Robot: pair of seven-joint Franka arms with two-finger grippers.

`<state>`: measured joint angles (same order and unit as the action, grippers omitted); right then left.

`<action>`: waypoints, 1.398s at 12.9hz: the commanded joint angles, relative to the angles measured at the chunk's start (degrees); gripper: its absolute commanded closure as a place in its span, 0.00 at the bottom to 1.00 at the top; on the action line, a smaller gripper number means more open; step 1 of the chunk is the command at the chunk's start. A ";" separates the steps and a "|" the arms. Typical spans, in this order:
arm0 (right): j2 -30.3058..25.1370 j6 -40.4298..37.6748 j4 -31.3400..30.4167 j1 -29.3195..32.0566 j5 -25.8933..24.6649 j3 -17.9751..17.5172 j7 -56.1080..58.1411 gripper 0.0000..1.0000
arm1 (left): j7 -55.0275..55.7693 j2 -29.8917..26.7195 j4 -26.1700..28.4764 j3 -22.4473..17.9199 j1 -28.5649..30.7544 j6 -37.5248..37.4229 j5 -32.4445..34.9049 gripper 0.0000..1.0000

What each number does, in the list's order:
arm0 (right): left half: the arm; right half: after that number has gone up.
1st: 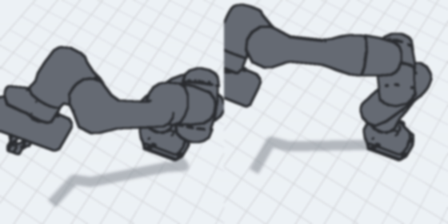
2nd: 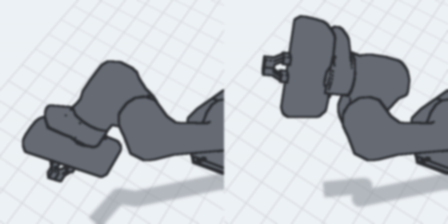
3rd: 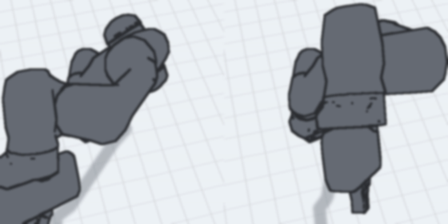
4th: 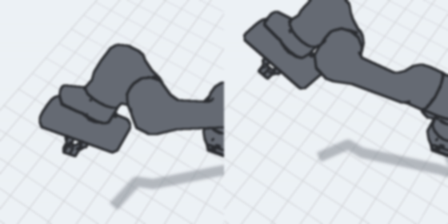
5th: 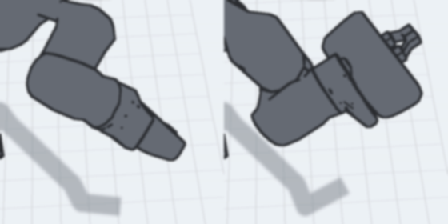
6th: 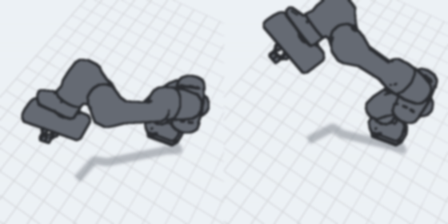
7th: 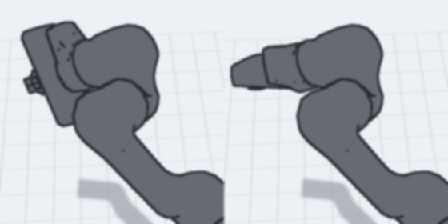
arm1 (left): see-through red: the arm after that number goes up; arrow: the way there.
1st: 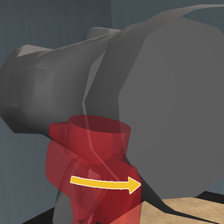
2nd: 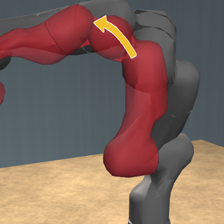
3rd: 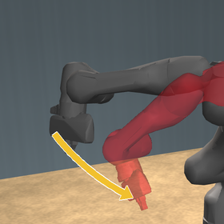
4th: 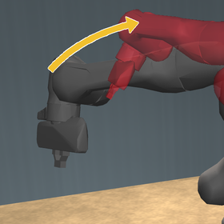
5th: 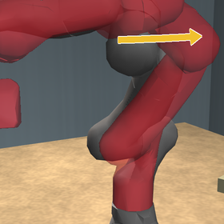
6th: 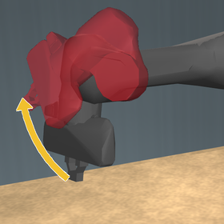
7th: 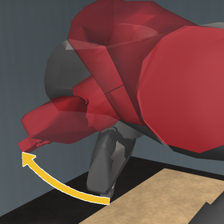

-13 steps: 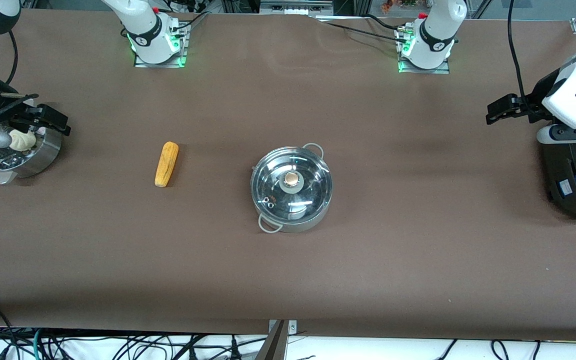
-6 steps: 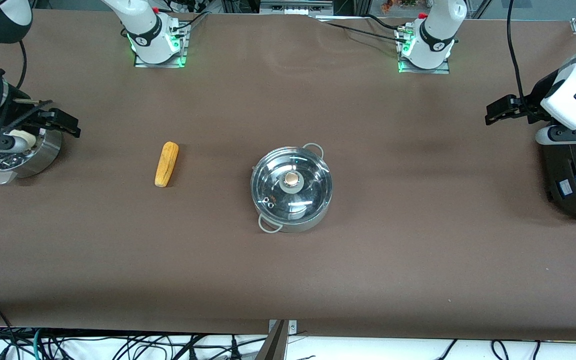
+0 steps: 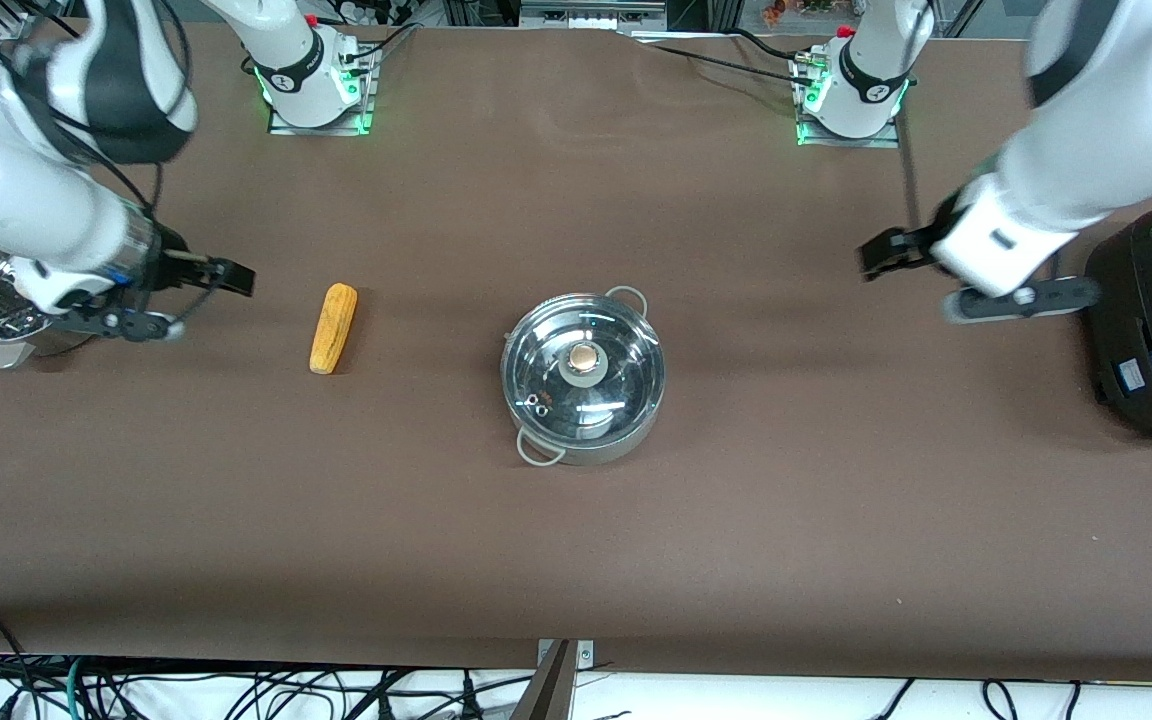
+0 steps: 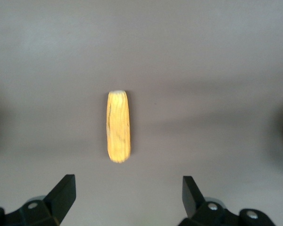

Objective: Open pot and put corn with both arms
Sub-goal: 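Reach the right gripper to the corn while the left gripper reaches the lid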

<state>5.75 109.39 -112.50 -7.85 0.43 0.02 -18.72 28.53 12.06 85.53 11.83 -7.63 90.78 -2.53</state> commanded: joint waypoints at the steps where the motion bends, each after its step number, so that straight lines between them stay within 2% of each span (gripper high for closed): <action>1: 0.92 11.07 -8.69 -0.24 0.54 -0.28 -6.14 0.00 | 7.84 8.22 -5.37 -0.23 -7.63 6.39 -0.81 0.00; 3: 3.82 17.85 -12.29 -0.24 0.63 -0.63 -9.56 0.00 | 14.85 13.40 -7.64 -0.23 -13.08 10.80 -0.90 0.00; 5: 5.58 23.48 -14.85 -0.24 0.63 -3.25 -14.21 0.00 | 19.79 22.26 -17.01 -1.27 -20.01 11.26 -0.29 0.00; 7: 8.83 28.05 -15.30 -0.24 0.63 -5.11 -17.30 0.00 | 22.79 27.64 -22.32 -4.52 -24.60 12.04 -0.46 0.00; 10: 12.09 28.95 -15.99 -0.33 0.36 -5.20 -16.61 0.00 | 27.54 31.09 -22.69 -5.06 -26.29 19.15 -0.37 0.00; 12: 12.88 28.08 -16.61 -0.41 0.10 -5.20 -16.26 0.00 | 27.90 32.41 -22.60 -6.11 -27.34 20.66 -0.20 0.00; 13: 13.67 27.73 -16.62 -0.68 -0.25 -5.20 -15.48 0.12 | 27.90 32.41 -22.51 -6.55 -27.61 20.84 -0.20 0.00; 15: 14.12 27.63 -16.44 -0.77 -0.52 -5.20 -14.94 0.65 | 27.90 32.50 -22.25 -6.64 -27.70 20.84 -0.20 0.07; 16: 14.12 27.63 -16.27 -1.03 -0.52 -5.20 -14.77 0.80 | 27.90 32.50 -22.25 -6.73 -27.70 21.10 -0.11 0.08; 17: 14.20 27.72 -15.74 -1.12 -0.52 -5.20 -14.68 0.90 | 27.90 32.68 -22.25 -6.73 -27.70 21.62 -0.20 0.08; 18: 14.21 27.63 -15.30 -1.12 -0.52 -5.12 -14.42 0.95 | 27.90 32.85 -22.33 -6.82 -27.87 21.72 -0.11 0.09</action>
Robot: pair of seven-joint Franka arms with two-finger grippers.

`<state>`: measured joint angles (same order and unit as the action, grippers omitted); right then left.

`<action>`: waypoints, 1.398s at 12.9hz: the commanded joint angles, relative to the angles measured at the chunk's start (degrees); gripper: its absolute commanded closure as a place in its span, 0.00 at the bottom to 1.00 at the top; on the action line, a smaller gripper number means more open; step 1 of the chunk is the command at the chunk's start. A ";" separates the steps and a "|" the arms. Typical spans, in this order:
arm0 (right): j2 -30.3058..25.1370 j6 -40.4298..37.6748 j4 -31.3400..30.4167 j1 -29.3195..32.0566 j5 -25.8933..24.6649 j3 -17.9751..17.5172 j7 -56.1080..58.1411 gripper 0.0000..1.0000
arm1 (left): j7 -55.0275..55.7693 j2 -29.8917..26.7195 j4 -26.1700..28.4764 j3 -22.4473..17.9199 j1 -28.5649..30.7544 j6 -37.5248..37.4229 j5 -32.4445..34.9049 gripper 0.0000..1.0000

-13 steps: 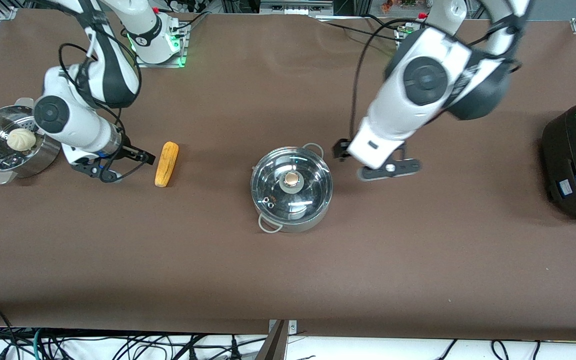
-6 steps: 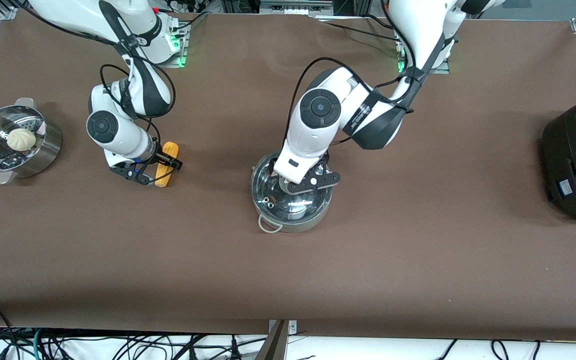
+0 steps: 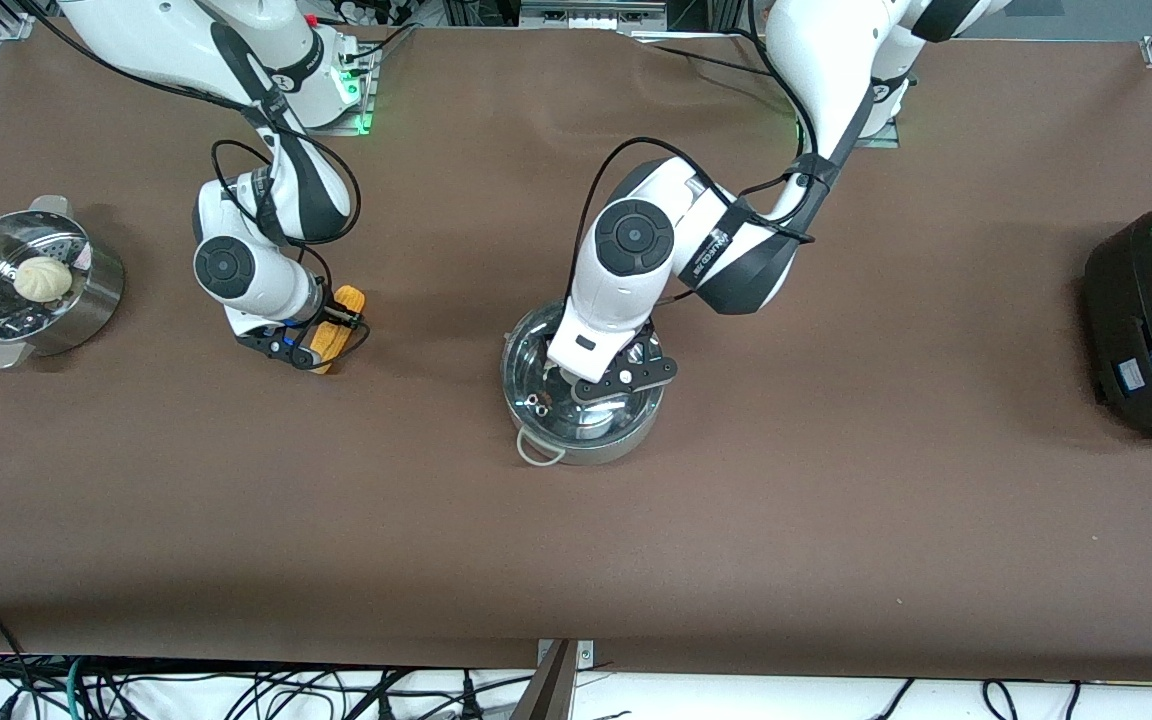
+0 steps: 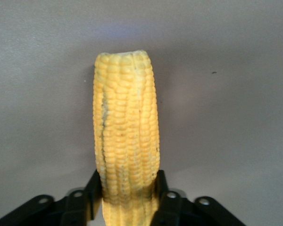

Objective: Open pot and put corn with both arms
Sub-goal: 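Reach the right gripper to the corn while the left gripper reaches the lid, then lift the corn with the right gripper while the left gripper lifts the lid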

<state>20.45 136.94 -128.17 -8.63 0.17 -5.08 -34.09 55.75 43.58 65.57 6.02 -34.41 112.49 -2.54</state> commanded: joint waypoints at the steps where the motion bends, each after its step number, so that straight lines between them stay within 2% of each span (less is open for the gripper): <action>1: -0.67 0.08 1.07 -0.33 -0.26 -0.02 1.39 0.98 | 0.77 1.59 -2.29 -1.19 -1.27 0.45 -0.19 0.09; 2: -0.93 -1.84 2.64 -0.42 -0.26 -0.11 1.48 0.98 | 0.77 1.68 -2.29 -1.28 -1.53 0.62 -0.10 0.09; 4: -0.94 -10.86 8.34 -0.42 -0.26 -0.11 1.31 0.98 | 0.77 1.68 -1.85 -1.28 -1.80 0.63 -0.10 0.10; 5: -0.76 -15.26 11.33 -0.51 -0.26 -0.11 1.22 0.98 | 0.68 1.68 -1.76 -1.28 -1.80 0.63 -0.10 0.14; 7: -0.50 -18.64 13.64 -0.77 -0.26 -0.11 1.22 0.98 | 0.15 1.77 -1.50 -1.28 -1.80 1.24 -0.19 0.37; 9: -0.59 -18.64 14.51 -1.12 -0.26 -0.11 2.01 0.98 | -0.11 1.77 -1.41 -1.28 -1.80 1.24 -0.19 0.52; 10: -0.59 -19.08 16.35 -1.21 -0.26 -0.11 2.27 0.98 | -0.03 1.77 -1.41 -1.28 -1.80 1.24 -0.19 0.58; 14: -0.24 -29.52 26.98 -1.65 0.53 -0.20 2.28 0.98 | -0.11 1.68 -1.41 -1.63 -1.71 1.24 -0.19 1.00; 16: 0.03 -30.77 31.03 -1.65 2.01 -1.77 2.54 0.98 | -0.03 0.72 -1.50 -1.80 -1.53 0.98 -0.19 1.00; 18: 0.20 -31.21 33.41 -1.83 6.57 -2.92 2.45 0.98 | -0.02 -3.66 -1.41 -2.16 -0.14 -2.60 -0.89 1.00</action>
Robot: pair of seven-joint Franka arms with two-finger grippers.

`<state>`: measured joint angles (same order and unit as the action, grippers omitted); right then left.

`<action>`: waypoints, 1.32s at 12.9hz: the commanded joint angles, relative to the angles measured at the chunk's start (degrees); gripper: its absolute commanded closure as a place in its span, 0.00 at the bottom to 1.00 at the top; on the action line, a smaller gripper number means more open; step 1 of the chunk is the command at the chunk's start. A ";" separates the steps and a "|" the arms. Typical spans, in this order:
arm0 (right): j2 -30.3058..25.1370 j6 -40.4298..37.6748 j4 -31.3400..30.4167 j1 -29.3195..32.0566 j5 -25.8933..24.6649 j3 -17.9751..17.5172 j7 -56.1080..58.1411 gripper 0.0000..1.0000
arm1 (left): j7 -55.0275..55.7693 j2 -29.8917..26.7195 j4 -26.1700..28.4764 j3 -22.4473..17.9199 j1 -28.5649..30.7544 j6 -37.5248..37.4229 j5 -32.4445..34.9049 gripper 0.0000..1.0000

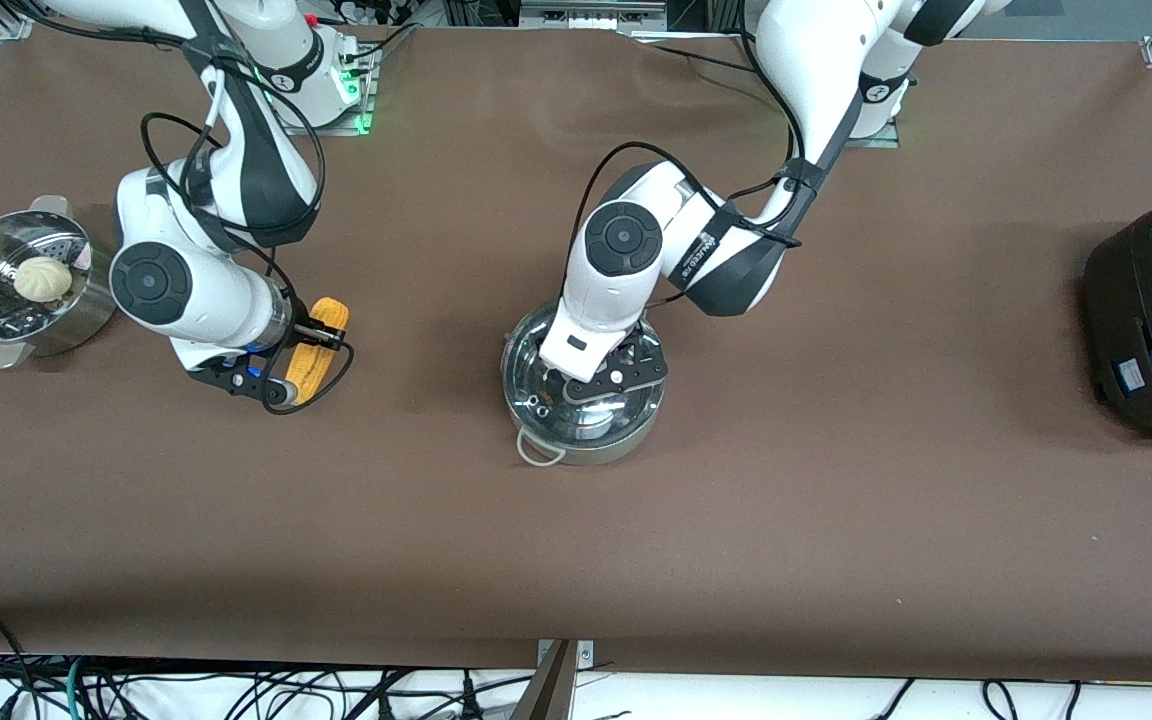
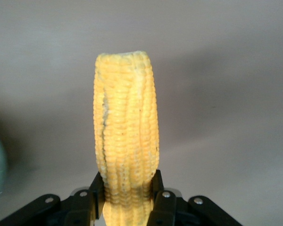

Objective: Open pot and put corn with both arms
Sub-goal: 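Lift the corn with the right gripper while the left gripper lifts the lid, then lower the corn into the pot while the left gripper sets the lid down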

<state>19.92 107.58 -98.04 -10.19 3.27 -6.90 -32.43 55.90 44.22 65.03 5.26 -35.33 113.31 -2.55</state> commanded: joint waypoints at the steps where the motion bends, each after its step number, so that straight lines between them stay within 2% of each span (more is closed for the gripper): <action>1: 0.91 -1.76 4.34 -0.53 6.89 -1.18 0.61 0.98 | -0.17 -6.75 -0.78 -1.31 2.18 -6.58 -0.97 1.00; 2: 1.26 -1.59 5.39 -1.66 10.23 -1.36 0.18 0.98 | -0.52 -9.64 -0.52 -1.30 3.67 -8.52 -1.06 1.00; 3: 1.79 -1.06 6.01 -2.71 11.92 -1.45 -0.26 0.98 | -3.48 -13.42 2.79 -1.22 5.95 -10.11 -2.10 1.00; 5: 4.24 -0.88 8.20 -5.61 12.29 -1.45 -0.53 0.97 | -17.59 -21.94 13.76 -1.13 11.74 -10.30 -2.46 1.00; 7: 7.84 0.95 11.80 -10.69 12.03 -1.36 -0.62 0.96 | -31.74 -27.58 22.03 -1.13 18.07 -10.47 -2.64 1.00; 10: 12.50 9.29 15.86 -14.49 12.29 -1.53 -4.20 0.96 | -48.91 -32.60 34.60 -1.39 26.95 -7.51 -2.12 1.00; 13: 19.62 22.90 18.76 -19.94 12.29 -1.53 -5.97 0.95 | -57.19 -33.58 50.23 -3.59 28.30 8.62 -1.67 1.00; 15: 21.65 24.43 18.76 -20.74 12.46 -1.71 -9.66 0.86 | -58.96 -33.14 61.57 -3.77 29.00 24.07 -1.67 1.00; 16: 21.74 24.43 18.76 -20.66 13.16 -2.67 -10.28 0.71 | -60.19 -32.27 66.32 -3.77 29.00 30.94 -1.67 1.00; 17: 21.83 24.52 18.68 -20.66 14.82 -2.68 -10.37 0.01 | -60.46 -31.13 68.46 -3.77 29.00 33.62 -1.67 1.00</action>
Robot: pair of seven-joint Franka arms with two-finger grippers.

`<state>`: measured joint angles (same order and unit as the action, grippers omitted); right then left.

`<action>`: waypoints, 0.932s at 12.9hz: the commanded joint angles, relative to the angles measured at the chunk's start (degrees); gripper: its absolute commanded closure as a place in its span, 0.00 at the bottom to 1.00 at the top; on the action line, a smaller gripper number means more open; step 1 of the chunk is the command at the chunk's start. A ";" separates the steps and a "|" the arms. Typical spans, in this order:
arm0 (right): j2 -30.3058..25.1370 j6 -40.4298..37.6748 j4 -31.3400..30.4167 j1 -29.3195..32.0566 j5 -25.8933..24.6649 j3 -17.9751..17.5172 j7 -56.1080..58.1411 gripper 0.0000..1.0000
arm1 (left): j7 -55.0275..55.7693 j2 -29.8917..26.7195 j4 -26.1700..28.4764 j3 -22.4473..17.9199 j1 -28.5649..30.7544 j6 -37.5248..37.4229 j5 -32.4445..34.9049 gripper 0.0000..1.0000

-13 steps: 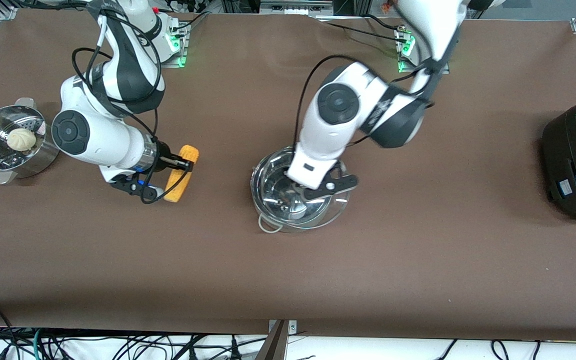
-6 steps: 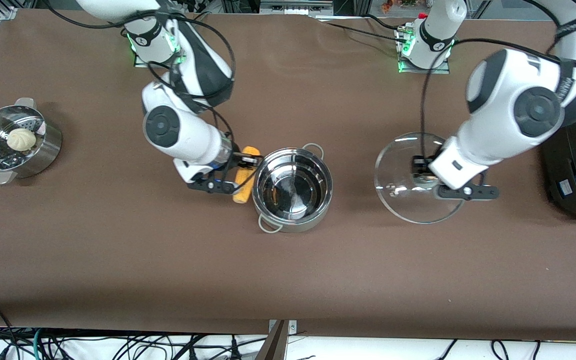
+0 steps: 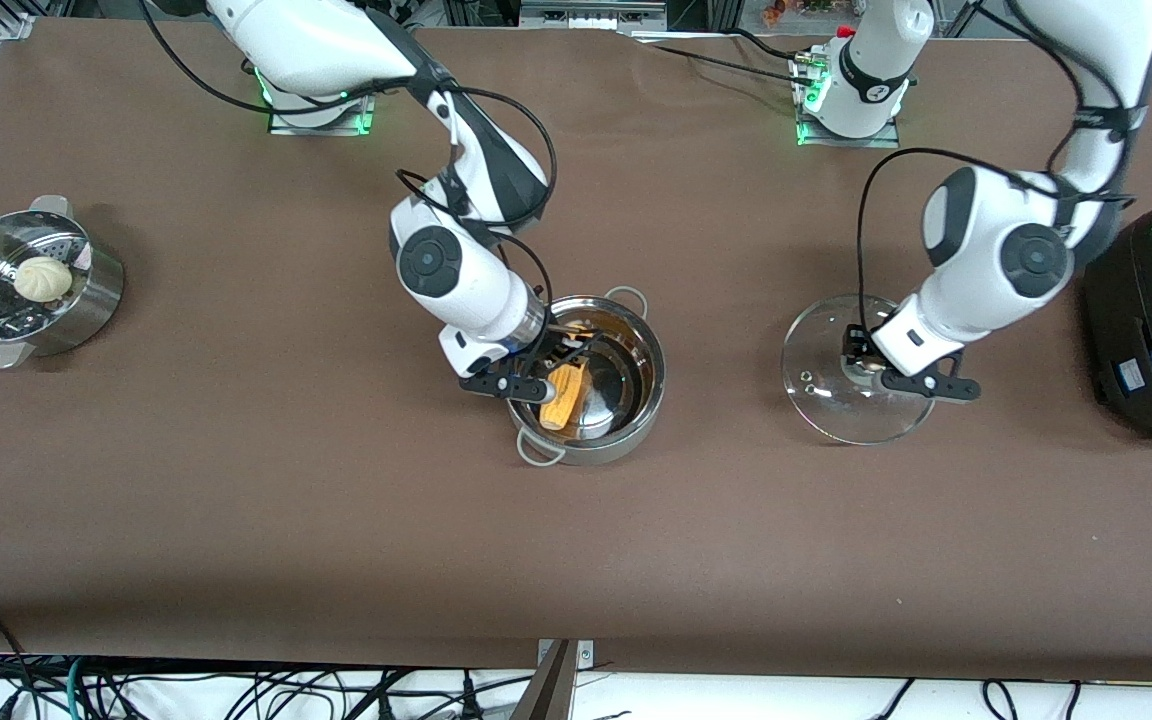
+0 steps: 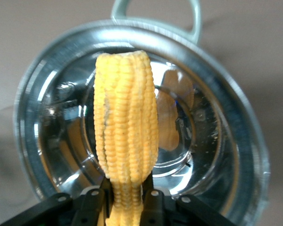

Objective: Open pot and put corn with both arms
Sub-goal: 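Lower the corn into the pot while the left gripper sets the lid down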

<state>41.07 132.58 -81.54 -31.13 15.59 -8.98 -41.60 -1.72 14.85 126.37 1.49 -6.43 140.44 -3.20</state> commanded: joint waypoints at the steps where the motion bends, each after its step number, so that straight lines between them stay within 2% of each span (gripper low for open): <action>1: 0.50 -0.57 2.35 0.11 2.78 -0.69 -1.73 0.00 | -2.94 -0.62 7.31 0.01 0.10 6.68 -1.01 1.00; 3: -0.90 -1.35 2.26 0.72 2.96 -0.60 -1.38 0.00 | -3.03 0.61 7.31 0.01 0.10 6.69 -1.01 1.00; 4: -1.26 -2.49 2.26 0.89 2.96 -0.43 -1.29 0.00 | -2.94 0.70 7.31 0.01 0.10 6.42 -1.01 0.89; 5: -2.48 -4.85 2.26 1.16 2.35 -0.08 -1.29 0.00 | -3.03 0.71 7.22 -0.08 0.10 6.16 -1.01 0.31; 6: -3.27 -7.48 2.26 2.29 2.25 0.01 -1.03 0.00 | -2.94 0.10 7.14 -0.08 0.10 5.20 -1.01 0.00; 8: -6.43 -13.11 2.26 4.31 0.60 0.89 -0.59 0.00 | -2.33 -3.58 5.21 -0.60 0.10 -1.02 -1.28 0.00; 9: -8.19 -16.88 2.26 4.93 -1.59 2.37 0.89 0.00 | -2.32 -4.82 2.51 -1.04 0.10 -5.66 -1.28 0.00; 10: -9.94 -21.26 2.26 4.94 -4.05 5.17 4.47 0.00 | -2.59 -5.27 -2.22 -1.40 0.10 -12.75 -1.02 0.00; 12: -13.37 -28.57 2.26 4.94 -7.40 10.97 15.87 0.00 | -2.33 -5.62 -16.43 -2.62 0.10 -32.06 -0.93 0.00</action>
<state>31.59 109.64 -78.35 -26.29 10.66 -2.03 -33.90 -2.88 10.14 121.94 -0.03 -6.35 123.47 -3.27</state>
